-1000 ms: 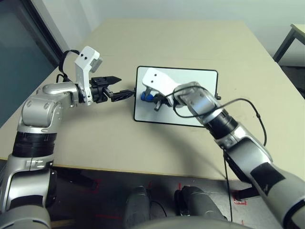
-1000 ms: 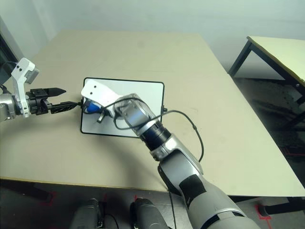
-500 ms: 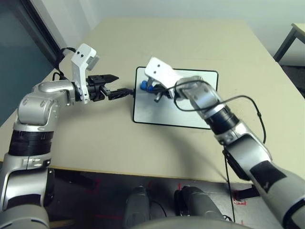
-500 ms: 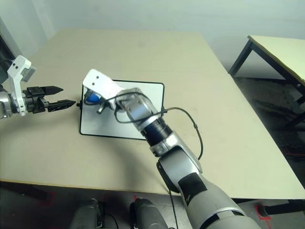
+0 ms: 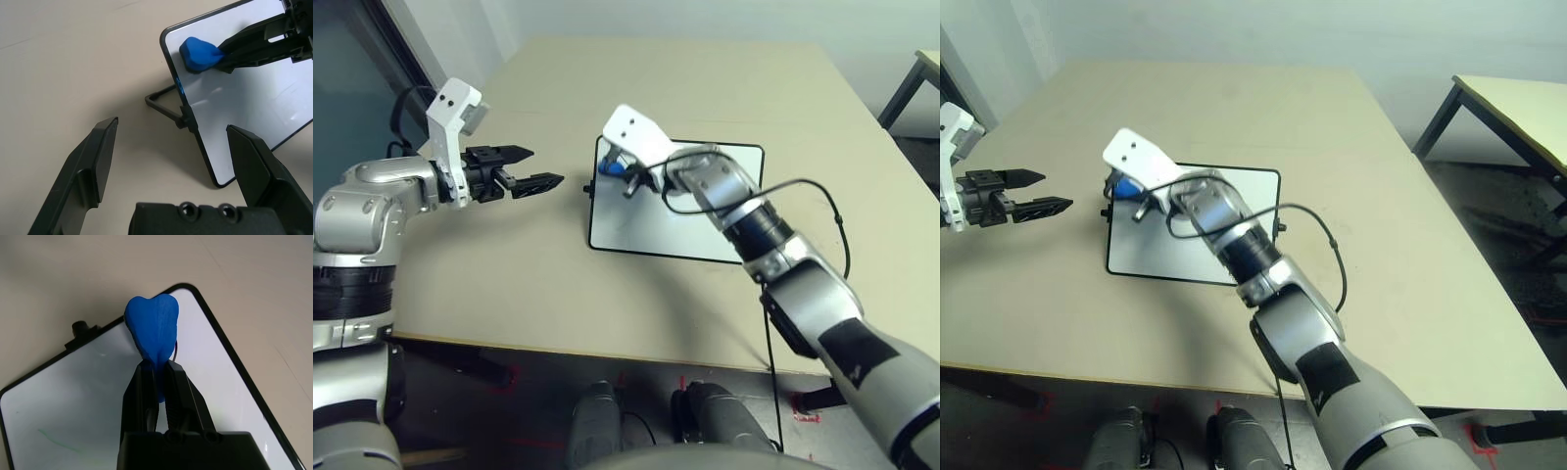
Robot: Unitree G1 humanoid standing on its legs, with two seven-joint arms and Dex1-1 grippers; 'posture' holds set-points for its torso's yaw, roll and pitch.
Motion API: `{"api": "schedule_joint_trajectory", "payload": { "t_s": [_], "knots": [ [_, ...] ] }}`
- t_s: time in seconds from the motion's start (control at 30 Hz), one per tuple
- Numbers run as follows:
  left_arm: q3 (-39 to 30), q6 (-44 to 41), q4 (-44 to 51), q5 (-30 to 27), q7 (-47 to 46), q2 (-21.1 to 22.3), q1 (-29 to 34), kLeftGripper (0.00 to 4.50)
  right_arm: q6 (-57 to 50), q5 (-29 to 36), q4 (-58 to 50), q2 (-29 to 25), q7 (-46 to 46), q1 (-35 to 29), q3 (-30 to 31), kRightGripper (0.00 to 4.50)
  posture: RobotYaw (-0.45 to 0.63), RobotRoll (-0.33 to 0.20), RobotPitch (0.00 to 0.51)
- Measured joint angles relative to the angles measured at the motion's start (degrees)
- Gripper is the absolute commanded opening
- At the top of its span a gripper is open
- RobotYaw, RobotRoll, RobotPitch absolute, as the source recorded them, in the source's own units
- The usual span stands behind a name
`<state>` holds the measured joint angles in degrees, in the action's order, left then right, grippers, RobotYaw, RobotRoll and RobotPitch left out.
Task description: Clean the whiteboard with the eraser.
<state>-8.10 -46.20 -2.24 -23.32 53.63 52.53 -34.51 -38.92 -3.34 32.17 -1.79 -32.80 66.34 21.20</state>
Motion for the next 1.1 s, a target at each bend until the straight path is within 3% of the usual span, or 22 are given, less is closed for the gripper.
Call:
{"api": "schedule_joint_trajectory", "payload": {
  "t_s": [0.23,0.37,0.5,0.63,0.83,1.1],
  "knots": [
    [-0.43,-0.25,0.32,-1.10,-0.71,0.01,0.47,4.50,-5.44,-0.46,-12.67,-1.06,-3.51,-9.41,4.62,0.15,0.01,0.000,0.048],
    [-0.43,-0.25,0.33,-1.22,-1.02,-0.05,0.45,4.50,-7.01,-0.67,-13.92,-1.74,-4.46,-10.02,5.84,0.14,0.01,0.000,0.047],
    [-0.40,-0.27,0.32,-1.34,-1.39,-0.27,0.30,4.50,-4.25,-0.64,-7.84,-1.13,-3.96,-5.59,4.80,0.13,0.01,0.000,0.044],
    [-0.37,-0.39,0.63,-1.53,-1.52,-0.50,0.16,4.50,2.27,-0.90,3.37,-1.18,0.39,2.77,-0.53,0.13,0.01,0.000,0.044],
    [-0.40,-0.58,1.81,-2.11,-2.04,-0.58,0.54,4.50,6.71,-0.94,9.01,-0.10,1.36,5.30,-3.27,0.12,0.01,0.000,0.047],
    [-0.55,-0.66,2.26,-2.27,-2.46,-0.71,1.16,4.50,-2.36,-1.37,-8.36,0.73,-3.30,-6.98,2.79,0.12,0.01,0.000,0.049]
  ]
}}
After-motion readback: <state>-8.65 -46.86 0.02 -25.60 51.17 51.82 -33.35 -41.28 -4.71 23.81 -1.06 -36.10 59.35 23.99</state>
